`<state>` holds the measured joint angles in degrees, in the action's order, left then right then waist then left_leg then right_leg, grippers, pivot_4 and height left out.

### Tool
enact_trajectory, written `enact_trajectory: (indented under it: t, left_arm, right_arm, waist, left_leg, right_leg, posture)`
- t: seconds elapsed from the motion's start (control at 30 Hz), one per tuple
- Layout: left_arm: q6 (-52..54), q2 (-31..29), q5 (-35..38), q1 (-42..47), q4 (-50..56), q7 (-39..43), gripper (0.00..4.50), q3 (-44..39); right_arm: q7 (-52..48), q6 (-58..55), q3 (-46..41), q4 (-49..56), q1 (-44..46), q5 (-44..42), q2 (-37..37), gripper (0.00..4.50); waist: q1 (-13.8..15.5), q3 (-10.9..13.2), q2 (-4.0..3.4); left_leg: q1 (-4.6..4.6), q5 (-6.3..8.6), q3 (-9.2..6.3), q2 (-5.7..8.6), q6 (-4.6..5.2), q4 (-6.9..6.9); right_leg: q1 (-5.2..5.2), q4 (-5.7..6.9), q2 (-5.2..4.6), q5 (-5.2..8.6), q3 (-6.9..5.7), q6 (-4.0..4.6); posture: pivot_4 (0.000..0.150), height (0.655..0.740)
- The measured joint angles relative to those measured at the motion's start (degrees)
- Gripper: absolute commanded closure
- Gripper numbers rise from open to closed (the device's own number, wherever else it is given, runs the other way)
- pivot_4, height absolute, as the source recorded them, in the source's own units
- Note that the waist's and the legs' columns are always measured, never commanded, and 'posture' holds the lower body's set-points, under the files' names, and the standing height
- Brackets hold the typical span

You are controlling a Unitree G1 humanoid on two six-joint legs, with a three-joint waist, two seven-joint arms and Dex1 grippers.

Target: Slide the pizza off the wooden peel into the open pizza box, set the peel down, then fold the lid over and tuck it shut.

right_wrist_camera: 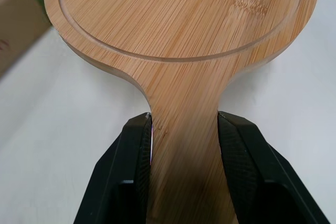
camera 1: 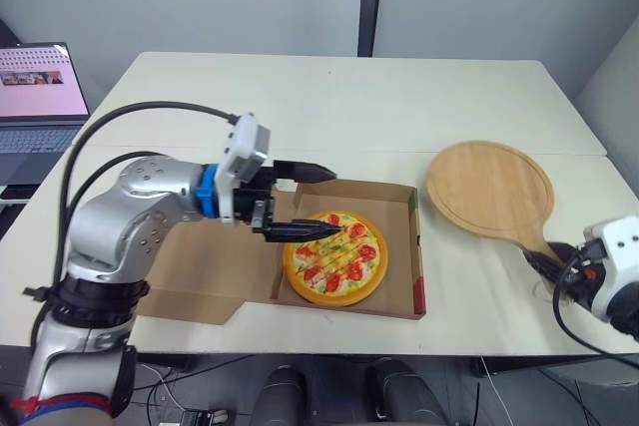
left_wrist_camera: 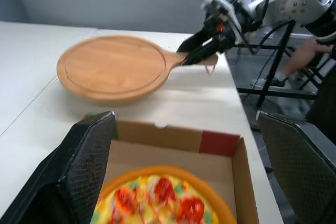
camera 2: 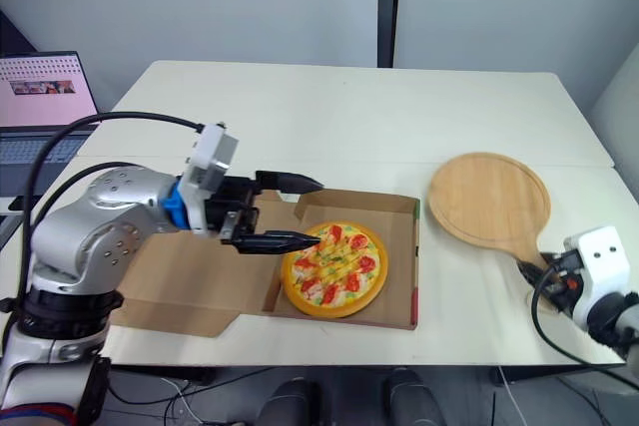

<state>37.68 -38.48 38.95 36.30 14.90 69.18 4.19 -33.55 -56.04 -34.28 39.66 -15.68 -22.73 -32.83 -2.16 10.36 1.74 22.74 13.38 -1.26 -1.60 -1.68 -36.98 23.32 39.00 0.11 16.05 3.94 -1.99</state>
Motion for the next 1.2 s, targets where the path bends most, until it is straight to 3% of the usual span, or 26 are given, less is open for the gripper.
enact_trajectory:
  t: [0.4, 0.67, 0.7, 0.93, 1.2]
  left_arm:
    - [-1.65, 2.3, -1.29, 0.39, 0.05, 1.58, 0.0, 3.41]
    - [-0.13, 0.05, 0.46, -1.46, 2.77, 3.97, 0.0, 3.33]
    - [-0.1, -0.17, 0.46, -1.83, 2.76, 3.91, 0.0, 3.11]
    - [3.35, -2.78, 3.69, -9.79, 5.98, -0.88, 0.0, -2.72]
    - [6.79, -5.44, 7.34, -21.82, 10.07, -9.3, 0.0, -14.66]
  right_arm:
    - [5.2, 0.68, 5.31, -6.27, -0.35, 1.9, 1.23, 2.89]
    - [4.51, 0.7, 2.52, -6.87, -1.8, 0.78, -1.7, 0.2]
    - [3.72, 0.69, 1.33, -6.63, -2.16, 0.33, -2.38, 0.04]
    - [-4.35, 6.21, -2.27, -6.38, 1.32, -3.28, -11.31, 0.04]
    - [-11.31, 12.24, 10.21, -9.72, 17.92, -5.53, -18.03, 0.04]
  waist:
    - [-0.18, -0.02, -0.03]
    - [0.15, -0.03, -0.05]
    - [0.15, -0.03, -0.05]
    - [-0.84, -0.03, -0.05]
    - [-0.82, 0.0, 0.02]
  left_leg:
    - [0.01, 0.0, 0.01, 0.01, 0.0, 0.0]
    - [0.01, 0.0, 0.0, 0.02, 0.0, -0.01]
    - [0.01, 0.0, 0.01, 0.02, 0.0, -0.01]
    - [-0.11, 0.0, 0.01, -0.06, 0.01, 0.01]
    - [-0.09, 0.0, -0.01, -0.04, 0.0, 0.02]
  right_leg:
    - [-0.01, -0.02, 0.01, 0.0, 0.02, 0.0]
    - [-0.02, -0.04, 0.0, 0.0, 0.02, -0.01]
    - [-0.02, -0.05, -0.01, 0.0, 0.03, -0.01]
    - [-0.08, -0.02, 0.06, -0.01, 0.04, -0.01]
    - [-0.1, -0.06, -0.02, -0.01, 0.03, -0.01]
  posture:
    - [0.15, 0.7306]
    - [0.15, 0.7306]
    - [0.15, 0.7306]
    - [0.15, 0.7306]
    - [0.15, 0.7306]
